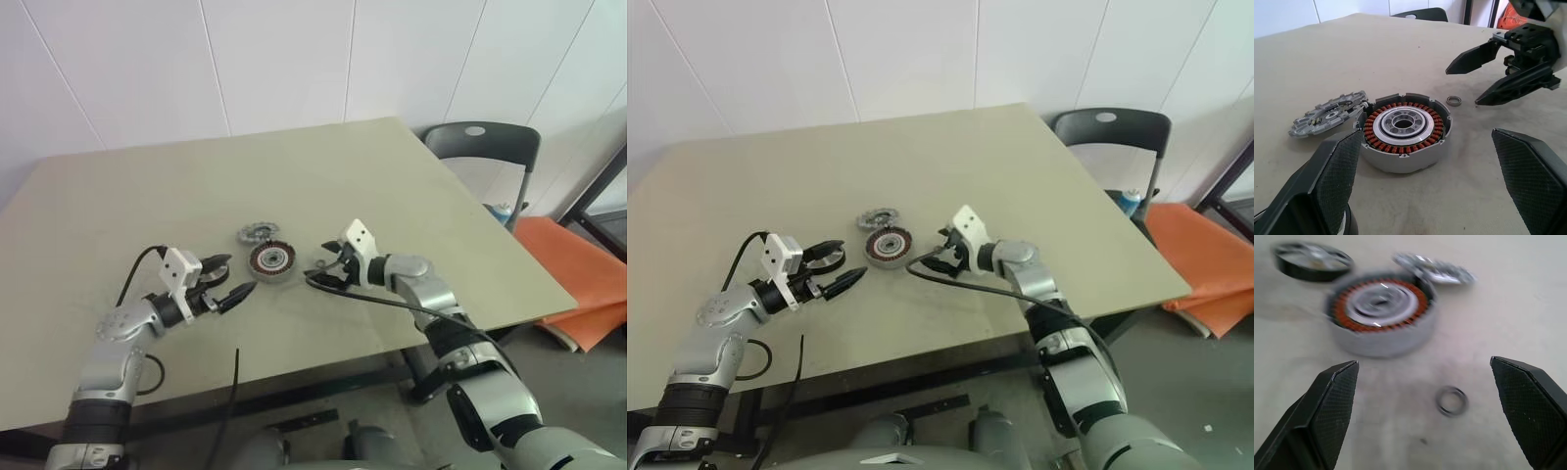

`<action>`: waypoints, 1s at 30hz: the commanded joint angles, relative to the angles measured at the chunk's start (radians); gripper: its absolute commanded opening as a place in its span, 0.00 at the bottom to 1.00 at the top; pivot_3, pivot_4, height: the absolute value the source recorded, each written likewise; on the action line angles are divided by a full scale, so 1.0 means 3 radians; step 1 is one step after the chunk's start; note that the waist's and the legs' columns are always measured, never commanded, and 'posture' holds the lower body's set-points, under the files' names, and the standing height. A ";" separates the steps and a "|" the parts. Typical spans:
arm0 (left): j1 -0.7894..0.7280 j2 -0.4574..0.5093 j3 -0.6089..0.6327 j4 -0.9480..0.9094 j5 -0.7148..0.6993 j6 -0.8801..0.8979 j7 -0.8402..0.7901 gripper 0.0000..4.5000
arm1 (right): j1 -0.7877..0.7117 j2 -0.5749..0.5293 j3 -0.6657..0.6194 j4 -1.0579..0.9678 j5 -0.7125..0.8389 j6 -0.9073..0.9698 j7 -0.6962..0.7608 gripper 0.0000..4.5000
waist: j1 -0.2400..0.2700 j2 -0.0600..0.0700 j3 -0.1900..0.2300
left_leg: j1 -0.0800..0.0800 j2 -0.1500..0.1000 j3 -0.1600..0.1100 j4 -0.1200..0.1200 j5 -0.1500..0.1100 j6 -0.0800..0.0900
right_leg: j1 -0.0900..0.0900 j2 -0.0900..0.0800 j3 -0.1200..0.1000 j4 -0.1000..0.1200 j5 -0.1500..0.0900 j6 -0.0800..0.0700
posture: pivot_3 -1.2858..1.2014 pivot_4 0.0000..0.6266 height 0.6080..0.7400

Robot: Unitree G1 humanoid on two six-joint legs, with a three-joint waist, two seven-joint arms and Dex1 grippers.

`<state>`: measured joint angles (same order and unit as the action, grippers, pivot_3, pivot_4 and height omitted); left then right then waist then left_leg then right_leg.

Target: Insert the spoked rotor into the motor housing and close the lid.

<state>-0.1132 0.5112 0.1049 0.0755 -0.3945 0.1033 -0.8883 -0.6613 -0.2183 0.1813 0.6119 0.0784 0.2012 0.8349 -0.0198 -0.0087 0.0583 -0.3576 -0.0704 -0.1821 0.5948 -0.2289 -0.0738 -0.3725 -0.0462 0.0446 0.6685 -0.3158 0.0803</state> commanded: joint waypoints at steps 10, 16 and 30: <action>-0.0015 0.0029 0.0025 -0.0135 0.0014 -0.0004 0.0051 1.00 | -0.0240 0.0139 0.0062 -0.0014 -0.0125 0.0558 -0.0200 1.00 | 0.0000 0.0000 0.0000 | 0.0000 0.0000 -0.0001 0.0000 0.0000 0.0000 | 0.0000 0.0000 0.0002 0.0000 0.0000 0.0000 | 0.52 0.00 1.00; 0.0000 0.0032 0.0023 -0.0150 0.0018 -0.0005 0.0067 1.00 | -0.0199 0.0141 0.0126 -0.0054 -0.0155 0.0610 -0.0190 1.00 | -0.0002 0.0000 0.0000 | 0.0000 0.0000 -0.0001 0.0000 0.0000 0.0000 | 0.0000 0.0000 0.0002 0.0000 0.0000 0.0000 | 0.52 0.00 1.00; 0.0036 0.0043 0.0030 -0.0167 0.0027 -0.0019 0.0080 1.00 | -0.0184 0.0120 0.0156 0.0006 -0.0208 0.0786 -0.0186 0.92 | -0.0001 0.0001 -0.0001 | 0.0002 0.0000 -0.0001 0.0001 0.0000 0.0000 | 0.0002 0.0000 0.0002 0.0000 0.0000 0.0000 | 0.52 0.00 1.00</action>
<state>-0.0926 0.5112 0.1026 0.0639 -0.3906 0.1039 -0.8655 -0.7074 -0.1803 0.2251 0.6159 0.0168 0.4286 0.7742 -0.0202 -0.0086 0.0581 -0.3571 -0.0705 -0.1823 0.5951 -0.2289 -0.0737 -0.3721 -0.0461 0.0453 0.6685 -0.3158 0.0803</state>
